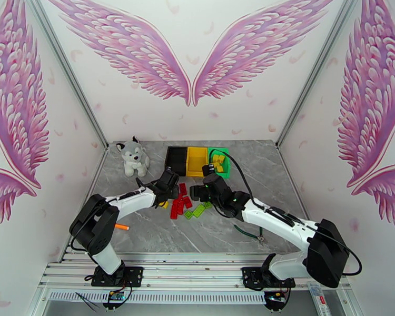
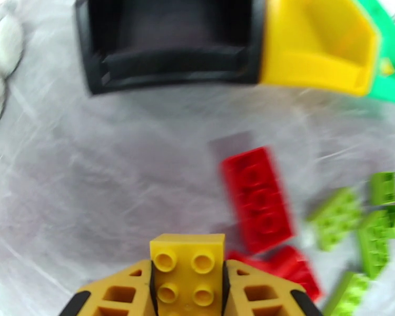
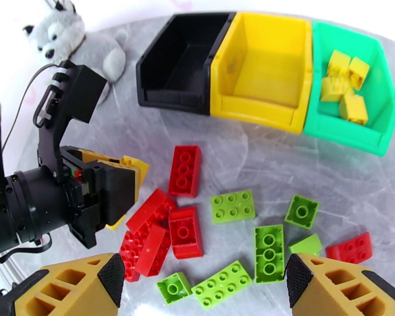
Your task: Sort the legos into containers by color
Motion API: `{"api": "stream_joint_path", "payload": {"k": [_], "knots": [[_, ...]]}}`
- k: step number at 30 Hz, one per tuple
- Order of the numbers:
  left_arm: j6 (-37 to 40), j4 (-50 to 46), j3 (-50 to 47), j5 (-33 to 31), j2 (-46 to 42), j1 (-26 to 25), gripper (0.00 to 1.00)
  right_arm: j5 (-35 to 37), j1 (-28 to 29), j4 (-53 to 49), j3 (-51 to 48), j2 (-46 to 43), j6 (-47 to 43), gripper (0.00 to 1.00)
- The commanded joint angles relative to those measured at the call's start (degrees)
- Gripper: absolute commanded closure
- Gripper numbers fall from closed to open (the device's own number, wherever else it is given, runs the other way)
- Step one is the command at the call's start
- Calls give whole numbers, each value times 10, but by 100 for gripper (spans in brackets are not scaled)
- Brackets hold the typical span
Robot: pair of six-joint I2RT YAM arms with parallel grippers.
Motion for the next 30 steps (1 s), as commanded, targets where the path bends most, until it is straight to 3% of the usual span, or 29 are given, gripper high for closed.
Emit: {"api": "stream_joint_path", "payload": {"k": [1,13,20,26,30], "knots": [[-22,60,-7,90,-19,1,71,32,-2,-9,-12,-29,-5,12],[-167,277,69,290,93,11,71,62,-33,-6,-52,-102,12,9],[-263,389,185,334,205,11,71,79,-44,-3,-71,-137,19,7],[-318,411,308,349,301,12,71,79,-49,-8,-72,-147,21,7],[-326,390,376,347,343,13,53,78,-51,-9,-72,-151,21,7]]}}
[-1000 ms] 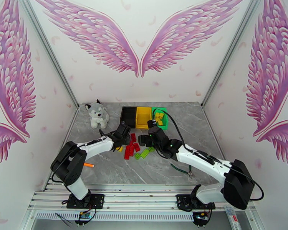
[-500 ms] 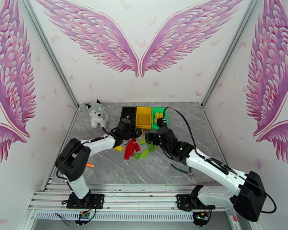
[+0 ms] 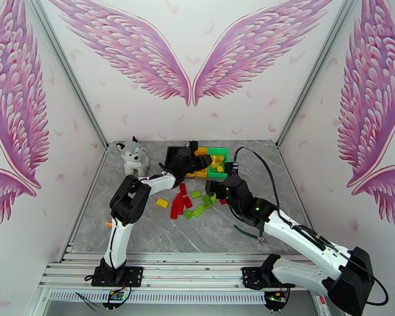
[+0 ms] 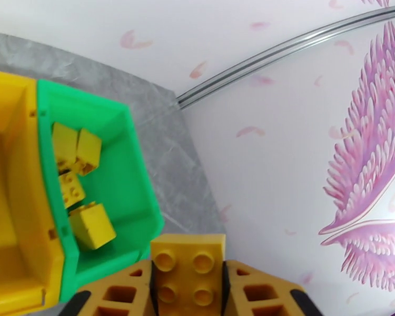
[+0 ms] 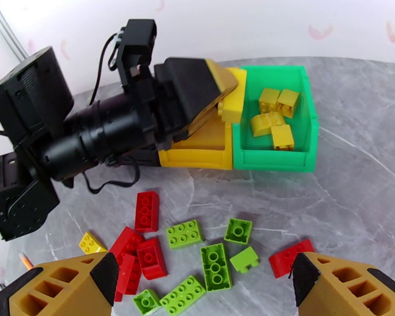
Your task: Sort the legos into containers by color
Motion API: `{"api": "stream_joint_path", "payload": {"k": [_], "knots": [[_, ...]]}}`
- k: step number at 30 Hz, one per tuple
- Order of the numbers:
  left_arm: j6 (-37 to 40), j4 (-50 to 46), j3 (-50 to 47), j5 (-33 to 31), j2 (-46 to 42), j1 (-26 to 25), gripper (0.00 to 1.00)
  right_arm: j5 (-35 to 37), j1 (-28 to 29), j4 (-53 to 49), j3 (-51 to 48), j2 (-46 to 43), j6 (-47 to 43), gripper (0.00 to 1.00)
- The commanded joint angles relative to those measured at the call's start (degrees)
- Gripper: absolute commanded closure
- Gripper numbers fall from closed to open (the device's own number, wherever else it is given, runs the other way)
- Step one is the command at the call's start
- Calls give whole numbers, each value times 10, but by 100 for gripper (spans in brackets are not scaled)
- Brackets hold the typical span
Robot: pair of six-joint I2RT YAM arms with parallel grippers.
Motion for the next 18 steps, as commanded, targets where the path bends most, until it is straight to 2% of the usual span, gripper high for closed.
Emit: {"api": "stream_joint_path", "payload": {"k": [1,2,3,9,15,18], "knots": [[-23,2,53,8,31,4,45,9,-5,-5,-8,-12,7,6],[-24,2,58,6,33,4,39,9,-6,-5,-7,-12,7,6],[-23,4,59,5,33,5,36,8,-6,-5,-8,-13,8,6],[0,22,15,-6,-17,2,30,0,-8,-2,-10,-12,8,6],[76,10,-118,-67,-152,-11,27,-21,-8,13,-14,-4,4,7],[122,-25,-199,-123,-231,-18,27,-48,-7,23,-12,11,0,8]]}}
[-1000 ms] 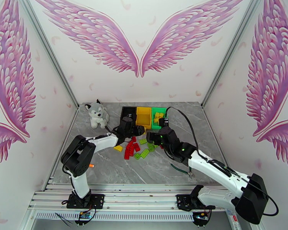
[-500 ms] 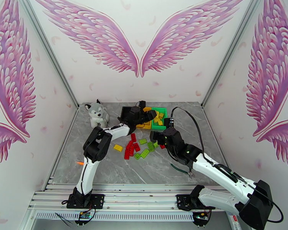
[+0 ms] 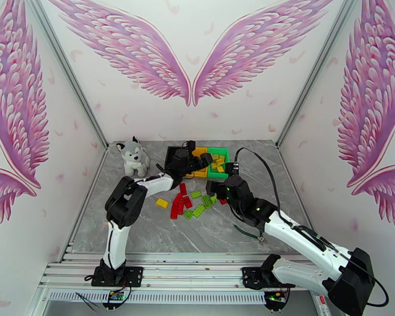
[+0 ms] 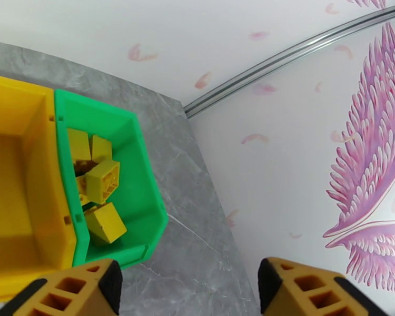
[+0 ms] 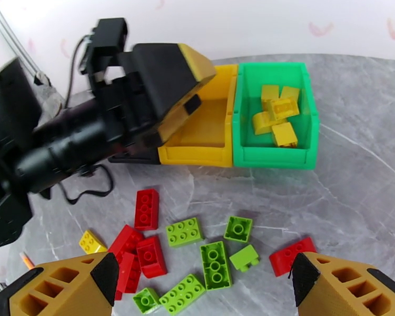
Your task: Sort the legos into containers by color
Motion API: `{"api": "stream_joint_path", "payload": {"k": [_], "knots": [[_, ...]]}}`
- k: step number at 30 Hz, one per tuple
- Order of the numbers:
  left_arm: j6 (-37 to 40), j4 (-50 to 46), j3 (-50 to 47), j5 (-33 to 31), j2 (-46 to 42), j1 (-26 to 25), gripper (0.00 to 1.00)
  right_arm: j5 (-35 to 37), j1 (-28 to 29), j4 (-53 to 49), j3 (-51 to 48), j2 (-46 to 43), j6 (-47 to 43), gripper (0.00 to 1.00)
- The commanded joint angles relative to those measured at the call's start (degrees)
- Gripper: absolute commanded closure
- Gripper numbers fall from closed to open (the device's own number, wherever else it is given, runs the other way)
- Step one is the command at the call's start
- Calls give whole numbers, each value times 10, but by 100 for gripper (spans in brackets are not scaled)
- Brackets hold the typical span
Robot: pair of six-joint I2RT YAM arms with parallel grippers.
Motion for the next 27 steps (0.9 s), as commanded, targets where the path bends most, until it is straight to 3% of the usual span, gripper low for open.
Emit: {"api": "stream_joint_path", "payload": {"k": [1,7,14,18,22,27], "knots": [[80,-44,-70,-83,-115,-12,27,-38,-2,19,-2,19,-1,9],[157,-171,-190,-241,-243,-22,24,-98,13,10,45,99,-14,12],[173,-285,-332,-381,-381,-20,21,-89,51,-14,93,175,-30,15],[152,-305,-416,-382,-453,-17,16,-83,56,-15,95,177,-32,15],[106,-273,-503,-333,-513,-15,12,-77,60,-15,96,176,-33,14],[67,-233,-549,-273,-517,-16,10,-71,63,-15,96,178,-35,14]]}}
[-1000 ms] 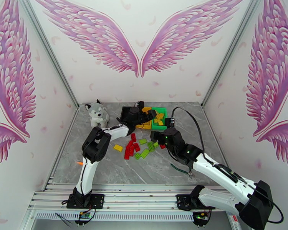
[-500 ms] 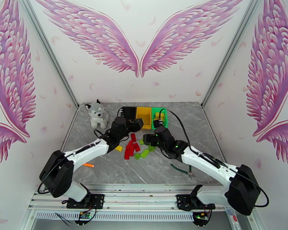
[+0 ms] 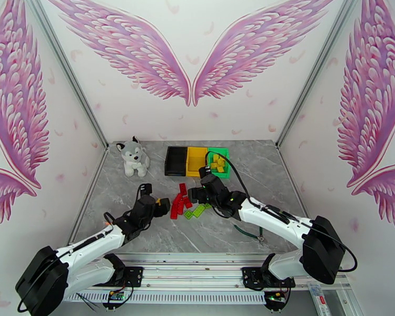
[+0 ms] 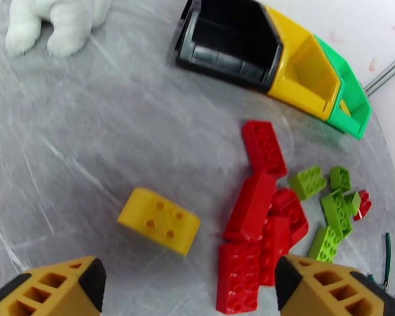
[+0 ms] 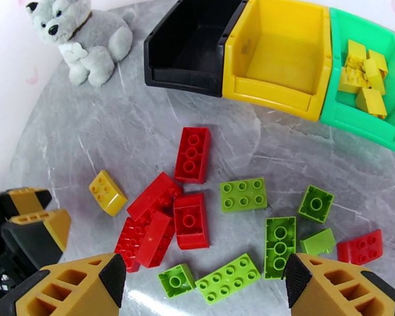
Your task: Sort the legos into containers by color
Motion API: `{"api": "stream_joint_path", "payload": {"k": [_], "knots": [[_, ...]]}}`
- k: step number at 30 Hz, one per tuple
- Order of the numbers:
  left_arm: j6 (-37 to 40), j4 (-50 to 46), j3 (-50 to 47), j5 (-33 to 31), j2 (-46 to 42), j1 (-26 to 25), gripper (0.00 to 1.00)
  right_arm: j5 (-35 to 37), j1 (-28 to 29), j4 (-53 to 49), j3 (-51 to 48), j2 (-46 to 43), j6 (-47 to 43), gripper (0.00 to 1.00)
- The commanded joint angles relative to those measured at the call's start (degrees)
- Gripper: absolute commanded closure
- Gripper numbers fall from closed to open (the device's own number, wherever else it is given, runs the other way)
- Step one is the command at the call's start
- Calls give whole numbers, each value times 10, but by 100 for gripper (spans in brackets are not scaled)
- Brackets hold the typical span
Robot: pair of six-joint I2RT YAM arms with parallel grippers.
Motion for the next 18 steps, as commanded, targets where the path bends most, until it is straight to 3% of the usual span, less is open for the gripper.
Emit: {"api": "stream_joint_path", "payload": {"k": [1,11,18], "knots": [[-41,45,-20,53,-1,1,10,12,6,-10,22,5,-8,14],[-78,129,-3,79,117,4,8,19,9,-12,22,3,-9,14],[-87,163,17,48,201,22,11,25,8,-12,18,-10,-9,14]]}}
